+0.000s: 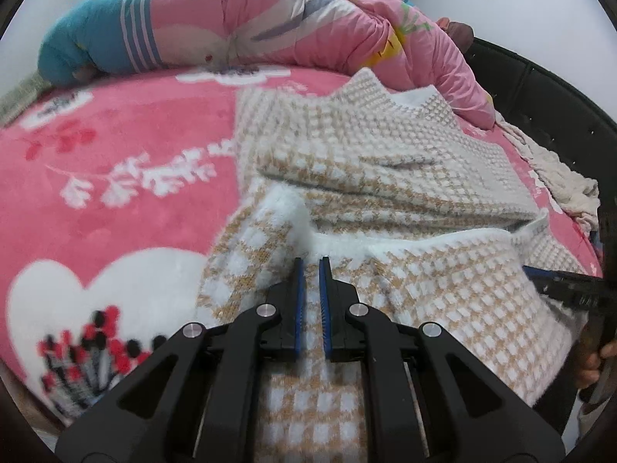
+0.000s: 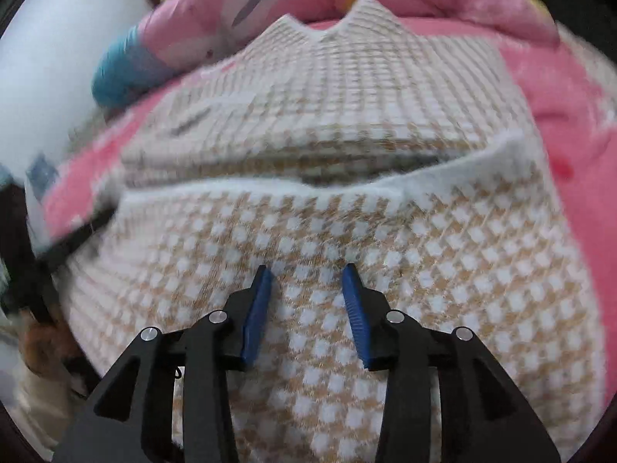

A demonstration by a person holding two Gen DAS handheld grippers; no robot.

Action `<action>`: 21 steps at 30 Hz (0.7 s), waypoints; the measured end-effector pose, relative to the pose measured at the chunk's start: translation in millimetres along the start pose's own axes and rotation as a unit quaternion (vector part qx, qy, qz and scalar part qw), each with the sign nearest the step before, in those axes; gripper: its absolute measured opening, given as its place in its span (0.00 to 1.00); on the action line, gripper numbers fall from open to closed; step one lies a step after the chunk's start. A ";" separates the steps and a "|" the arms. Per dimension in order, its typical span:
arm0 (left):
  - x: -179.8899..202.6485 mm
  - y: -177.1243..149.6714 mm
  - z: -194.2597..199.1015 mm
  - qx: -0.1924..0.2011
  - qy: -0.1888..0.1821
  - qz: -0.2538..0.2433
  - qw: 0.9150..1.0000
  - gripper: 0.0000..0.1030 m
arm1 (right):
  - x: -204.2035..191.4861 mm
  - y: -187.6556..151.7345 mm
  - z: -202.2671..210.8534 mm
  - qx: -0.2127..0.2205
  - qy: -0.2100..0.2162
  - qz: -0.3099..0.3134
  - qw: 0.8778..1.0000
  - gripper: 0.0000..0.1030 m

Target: Fold large clothes

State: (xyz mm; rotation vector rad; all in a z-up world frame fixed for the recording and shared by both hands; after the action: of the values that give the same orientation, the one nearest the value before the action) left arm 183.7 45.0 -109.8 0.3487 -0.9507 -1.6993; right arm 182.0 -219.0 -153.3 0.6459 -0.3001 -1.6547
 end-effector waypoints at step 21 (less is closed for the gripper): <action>119.0 -52.9 -13.5 -0.069 -0.181 -0.064 0.979 0.11 | -21.4 -54.7 45.3 0.003 -0.061 0.121 0.991 0.40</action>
State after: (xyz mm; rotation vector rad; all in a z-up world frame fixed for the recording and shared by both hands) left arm 115.0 -64.7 -130.0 0.0042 -1.0822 -1.9771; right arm 113.0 -195.0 -140.9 0.4929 -0.4552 -1.4625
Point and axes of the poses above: each gripper's, at about its wrist camera, not at the fingertips, and z roughly against the way its jaws point, x to its right, y to its top, the point moved 5 cm from there along -z, roughly the way its jaws point, and after that the axes turned 8 degrees about -y, right-handed, at the moved point
